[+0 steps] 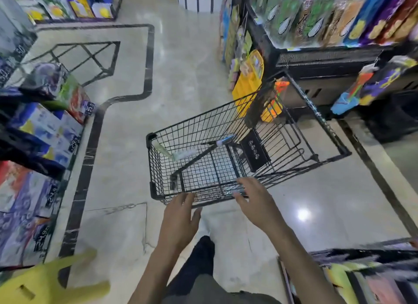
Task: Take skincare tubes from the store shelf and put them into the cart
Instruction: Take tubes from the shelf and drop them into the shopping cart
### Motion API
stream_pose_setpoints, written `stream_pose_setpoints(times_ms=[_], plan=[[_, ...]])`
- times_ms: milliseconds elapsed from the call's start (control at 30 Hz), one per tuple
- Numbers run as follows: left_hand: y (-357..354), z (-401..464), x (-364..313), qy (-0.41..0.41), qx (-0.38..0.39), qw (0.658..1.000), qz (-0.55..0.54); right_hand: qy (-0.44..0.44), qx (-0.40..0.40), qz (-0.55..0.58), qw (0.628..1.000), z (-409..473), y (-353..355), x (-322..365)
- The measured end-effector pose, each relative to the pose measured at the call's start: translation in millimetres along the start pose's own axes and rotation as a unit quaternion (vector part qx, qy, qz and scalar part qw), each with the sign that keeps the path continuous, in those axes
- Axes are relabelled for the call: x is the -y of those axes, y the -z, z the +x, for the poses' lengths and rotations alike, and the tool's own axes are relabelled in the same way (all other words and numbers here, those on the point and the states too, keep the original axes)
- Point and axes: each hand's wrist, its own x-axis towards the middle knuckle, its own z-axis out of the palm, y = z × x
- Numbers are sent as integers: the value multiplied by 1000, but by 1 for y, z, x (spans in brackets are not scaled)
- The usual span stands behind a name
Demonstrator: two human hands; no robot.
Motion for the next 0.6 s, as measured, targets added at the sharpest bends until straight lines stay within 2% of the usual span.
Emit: stream_pose_setpoints(times_ms=[233,433,600], plan=[[9,105,21,49,41,998,-21,-24,38,19,999,111,6,20],[3,203,41,44,92,995,16,-73,87,31,993,149,-3,10],[-20,278,62,54,132,989,37,-88,146,-2,985,196,-7,-12]])
